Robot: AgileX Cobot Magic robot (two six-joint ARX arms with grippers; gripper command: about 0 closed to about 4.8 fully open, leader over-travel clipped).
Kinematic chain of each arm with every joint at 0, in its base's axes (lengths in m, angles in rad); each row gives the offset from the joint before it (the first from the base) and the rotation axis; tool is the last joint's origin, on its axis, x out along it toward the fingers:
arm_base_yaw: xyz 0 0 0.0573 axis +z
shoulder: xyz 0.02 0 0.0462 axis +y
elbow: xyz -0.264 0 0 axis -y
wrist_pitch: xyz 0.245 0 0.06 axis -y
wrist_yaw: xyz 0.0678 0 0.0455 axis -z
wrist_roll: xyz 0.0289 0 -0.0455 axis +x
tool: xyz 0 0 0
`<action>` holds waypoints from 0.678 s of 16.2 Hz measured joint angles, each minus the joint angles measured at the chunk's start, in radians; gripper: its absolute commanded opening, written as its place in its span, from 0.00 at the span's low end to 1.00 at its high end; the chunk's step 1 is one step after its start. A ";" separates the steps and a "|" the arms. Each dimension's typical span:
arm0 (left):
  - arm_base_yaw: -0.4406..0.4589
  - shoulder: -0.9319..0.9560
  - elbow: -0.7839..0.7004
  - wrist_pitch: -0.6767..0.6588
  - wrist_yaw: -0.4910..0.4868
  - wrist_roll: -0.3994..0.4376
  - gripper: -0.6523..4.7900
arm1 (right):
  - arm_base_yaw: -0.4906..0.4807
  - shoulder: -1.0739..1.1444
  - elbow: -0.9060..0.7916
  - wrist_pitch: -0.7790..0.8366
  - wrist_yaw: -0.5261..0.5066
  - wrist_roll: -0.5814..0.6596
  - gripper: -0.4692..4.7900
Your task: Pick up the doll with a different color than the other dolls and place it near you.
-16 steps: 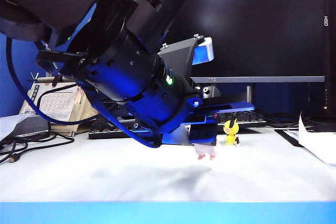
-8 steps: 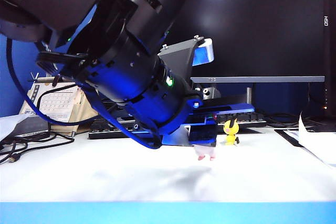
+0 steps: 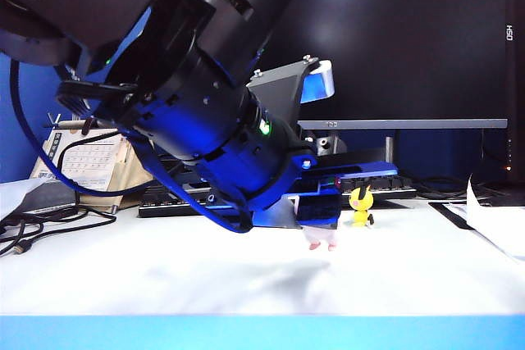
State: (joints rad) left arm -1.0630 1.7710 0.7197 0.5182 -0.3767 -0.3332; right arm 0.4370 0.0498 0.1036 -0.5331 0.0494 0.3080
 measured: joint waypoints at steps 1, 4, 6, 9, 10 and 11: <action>0.000 0.000 0.000 0.000 0.000 0.000 0.54 | 0.000 0.000 0.000 0.000 0.000 0.000 0.37; 0.000 0.000 0.000 0.000 0.000 0.000 0.58 | 0.000 0.000 0.000 0.000 0.000 0.000 0.37; 0.000 0.000 0.000 0.000 -0.001 0.000 0.58 | 0.000 0.000 0.000 0.000 0.000 0.000 0.37; 0.000 0.000 0.000 0.000 -0.002 0.002 0.66 | 0.000 0.000 0.000 0.000 0.000 0.000 0.37; 0.000 0.000 0.000 0.001 -0.001 0.003 0.79 | 0.000 0.000 0.000 0.000 0.000 0.000 0.37; 0.000 0.000 0.000 0.001 -0.002 0.003 0.91 | 0.000 0.000 0.000 0.000 0.000 0.000 0.37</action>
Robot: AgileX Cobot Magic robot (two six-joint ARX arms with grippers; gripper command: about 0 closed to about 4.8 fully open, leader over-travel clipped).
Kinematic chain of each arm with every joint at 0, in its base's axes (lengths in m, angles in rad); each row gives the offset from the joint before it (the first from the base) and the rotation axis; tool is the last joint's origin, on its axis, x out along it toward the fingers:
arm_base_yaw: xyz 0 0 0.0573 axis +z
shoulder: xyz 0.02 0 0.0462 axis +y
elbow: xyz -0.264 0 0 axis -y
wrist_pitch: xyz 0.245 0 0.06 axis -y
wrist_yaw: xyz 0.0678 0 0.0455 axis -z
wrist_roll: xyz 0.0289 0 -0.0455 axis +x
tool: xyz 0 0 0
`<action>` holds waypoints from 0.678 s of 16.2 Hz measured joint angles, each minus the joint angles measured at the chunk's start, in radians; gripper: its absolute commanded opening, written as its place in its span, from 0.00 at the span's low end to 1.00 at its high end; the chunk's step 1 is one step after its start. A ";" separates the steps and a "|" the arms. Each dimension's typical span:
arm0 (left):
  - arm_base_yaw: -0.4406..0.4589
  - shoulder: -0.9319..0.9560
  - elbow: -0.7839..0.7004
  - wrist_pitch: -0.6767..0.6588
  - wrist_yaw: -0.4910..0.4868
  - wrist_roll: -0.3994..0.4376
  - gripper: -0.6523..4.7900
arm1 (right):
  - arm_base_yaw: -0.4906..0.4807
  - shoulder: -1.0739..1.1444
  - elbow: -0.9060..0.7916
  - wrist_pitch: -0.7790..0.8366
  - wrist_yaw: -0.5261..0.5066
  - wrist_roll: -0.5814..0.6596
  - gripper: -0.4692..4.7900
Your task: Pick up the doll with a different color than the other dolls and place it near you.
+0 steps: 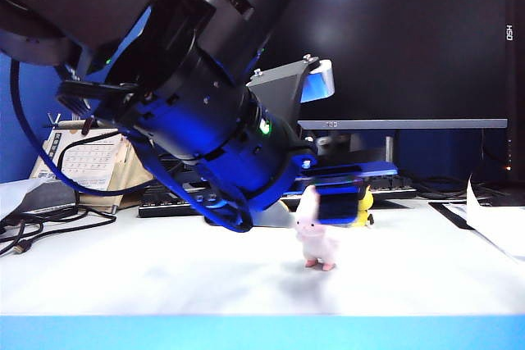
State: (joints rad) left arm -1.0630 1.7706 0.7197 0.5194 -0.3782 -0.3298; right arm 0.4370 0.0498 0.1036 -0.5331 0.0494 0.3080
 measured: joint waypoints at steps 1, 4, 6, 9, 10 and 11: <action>0.000 0.000 0.000 0.001 -0.009 0.003 0.95 | 0.000 0.000 0.000 0.000 0.000 0.000 0.37; 0.002 -0.008 0.000 0.020 -0.022 0.050 0.96 | 0.000 0.000 0.000 0.000 0.000 0.000 0.37; 0.003 -0.054 0.000 0.032 -0.027 0.068 0.96 | 0.000 0.000 0.000 0.000 0.000 0.000 0.37; 0.012 -0.119 0.001 0.030 -0.066 0.117 0.96 | 0.000 0.000 0.000 0.000 0.000 0.000 0.37; 0.012 -0.146 0.001 0.030 -0.070 0.143 0.96 | 0.000 0.000 0.000 0.000 0.000 0.000 0.37; 0.012 -0.173 0.001 0.030 -0.071 0.162 0.92 | 0.000 0.000 0.000 0.000 0.000 0.000 0.37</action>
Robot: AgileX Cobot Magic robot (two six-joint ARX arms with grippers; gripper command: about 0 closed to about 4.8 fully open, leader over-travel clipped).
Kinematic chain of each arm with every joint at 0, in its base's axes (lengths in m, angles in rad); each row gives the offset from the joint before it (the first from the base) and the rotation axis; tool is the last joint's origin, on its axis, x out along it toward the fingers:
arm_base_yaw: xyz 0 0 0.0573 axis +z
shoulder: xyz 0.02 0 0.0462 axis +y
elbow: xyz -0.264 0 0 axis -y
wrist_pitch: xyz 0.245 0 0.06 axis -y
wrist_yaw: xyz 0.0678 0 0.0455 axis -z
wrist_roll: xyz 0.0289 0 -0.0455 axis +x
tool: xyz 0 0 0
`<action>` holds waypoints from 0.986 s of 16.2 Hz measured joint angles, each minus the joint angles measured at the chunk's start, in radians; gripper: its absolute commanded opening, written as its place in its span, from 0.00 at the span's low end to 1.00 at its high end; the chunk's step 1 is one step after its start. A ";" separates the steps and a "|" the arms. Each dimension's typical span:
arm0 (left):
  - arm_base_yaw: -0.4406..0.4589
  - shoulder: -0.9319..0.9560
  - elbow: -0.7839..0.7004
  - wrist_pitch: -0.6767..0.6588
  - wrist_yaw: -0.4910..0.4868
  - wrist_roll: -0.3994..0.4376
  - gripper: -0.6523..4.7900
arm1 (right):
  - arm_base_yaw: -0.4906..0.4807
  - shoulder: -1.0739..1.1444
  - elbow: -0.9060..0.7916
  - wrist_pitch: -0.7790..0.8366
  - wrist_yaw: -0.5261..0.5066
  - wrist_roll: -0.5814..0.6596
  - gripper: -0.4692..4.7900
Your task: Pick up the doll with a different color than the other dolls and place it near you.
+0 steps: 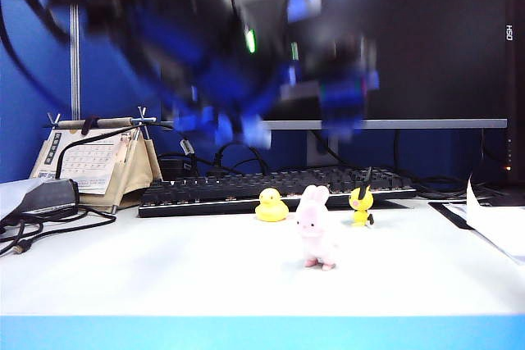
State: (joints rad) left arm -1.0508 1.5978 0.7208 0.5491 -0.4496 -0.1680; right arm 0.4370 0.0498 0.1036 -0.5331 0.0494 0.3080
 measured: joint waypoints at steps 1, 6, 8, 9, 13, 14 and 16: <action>0.000 -0.033 0.000 -0.003 -0.014 0.013 0.82 | 0.000 0.000 0.000 0.000 0.000 0.000 0.37; 0.054 -0.255 0.001 -0.216 -0.045 0.039 0.11 | 0.000 0.000 0.000 0.000 0.000 0.000 0.37; 0.089 -0.342 0.001 -0.323 -0.052 0.041 0.11 | 0.000 0.000 0.000 0.000 0.000 0.000 0.37; 0.106 -0.380 0.001 -0.373 -0.053 0.038 0.11 | 0.000 0.000 0.000 0.000 0.000 0.000 0.37; 0.131 -0.541 -0.073 -0.521 -0.081 -0.013 0.11 | 0.000 0.000 0.000 0.000 0.000 0.000 0.37; 0.131 -0.608 -0.135 -0.531 -0.098 -0.035 0.11 | 0.000 0.000 0.000 0.000 0.000 0.000 0.37; 0.131 -0.753 -0.248 -0.545 -0.115 -0.089 0.11 | 0.000 0.000 0.000 0.000 0.000 0.000 0.37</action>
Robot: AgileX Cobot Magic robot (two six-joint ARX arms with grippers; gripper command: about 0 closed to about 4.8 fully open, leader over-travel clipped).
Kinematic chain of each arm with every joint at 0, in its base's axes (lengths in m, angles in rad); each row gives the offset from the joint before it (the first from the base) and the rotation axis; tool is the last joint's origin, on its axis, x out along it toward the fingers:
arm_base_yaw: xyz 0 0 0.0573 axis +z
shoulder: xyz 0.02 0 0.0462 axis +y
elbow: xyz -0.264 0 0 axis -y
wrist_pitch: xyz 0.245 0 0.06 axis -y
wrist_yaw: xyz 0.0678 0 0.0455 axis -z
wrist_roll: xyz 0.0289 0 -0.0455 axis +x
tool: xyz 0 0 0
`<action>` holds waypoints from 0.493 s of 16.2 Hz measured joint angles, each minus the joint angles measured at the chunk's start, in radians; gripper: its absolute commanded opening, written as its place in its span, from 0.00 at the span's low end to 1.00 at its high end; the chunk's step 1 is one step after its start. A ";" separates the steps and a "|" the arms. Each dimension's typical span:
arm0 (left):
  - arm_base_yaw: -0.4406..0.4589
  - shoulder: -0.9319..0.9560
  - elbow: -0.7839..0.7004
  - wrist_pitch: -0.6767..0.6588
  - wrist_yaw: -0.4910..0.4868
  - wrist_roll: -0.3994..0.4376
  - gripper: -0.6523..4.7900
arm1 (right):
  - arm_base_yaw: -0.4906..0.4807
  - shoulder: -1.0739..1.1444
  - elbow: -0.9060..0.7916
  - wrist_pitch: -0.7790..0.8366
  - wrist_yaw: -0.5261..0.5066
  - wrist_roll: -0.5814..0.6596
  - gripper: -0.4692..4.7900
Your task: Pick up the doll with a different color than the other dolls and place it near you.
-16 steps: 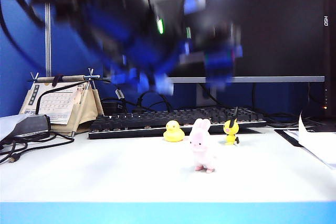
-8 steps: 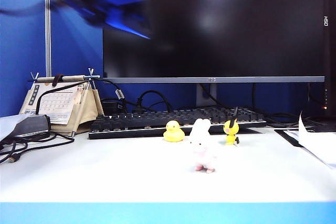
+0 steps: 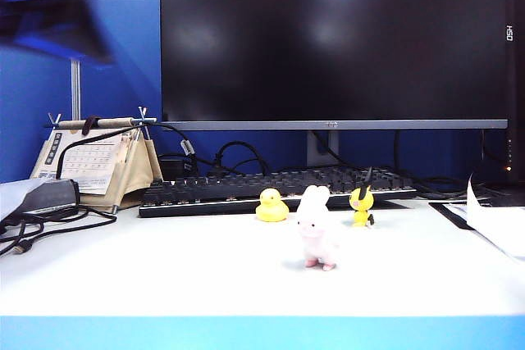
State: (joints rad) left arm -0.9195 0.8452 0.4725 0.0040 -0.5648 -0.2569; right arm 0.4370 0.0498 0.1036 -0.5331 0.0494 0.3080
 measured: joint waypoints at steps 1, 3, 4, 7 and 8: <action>0.000 -0.045 -0.035 0.003 0.000 -0.017 0.11 | 0.000 0.000 0.000 0.000 0.000 0.000 0.37; 0.000 -0.164 -0.114 -0.002 -0.007 -0.058 0.11 | 0.000 0.000 0.000 0.000 0.000 0.000 0.37; 0.000 -0.214 -0.145 -0.006 -0.021 -0.082 0.11 | 0.000 0.000 0.000 0.000 0.000 0.000 0.37; 0.000 -0.306 -0.209 -0.103 -0.106 -0.163 0.11 | 0.000 0.000 0.000 0.000 0.000 0.000 0.37; 0.000 -0.332 -0.242 -0.141 -0.145 -0.230 0.11 | 0.000 0.000 0.000 0.000 0.000 0.000 0.37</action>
State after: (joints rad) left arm -0.9199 0.5137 0.2306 -0.1371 -0.7101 -0.4866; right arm 0.4370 0.0498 0.1036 -0.5331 0.0494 0.3080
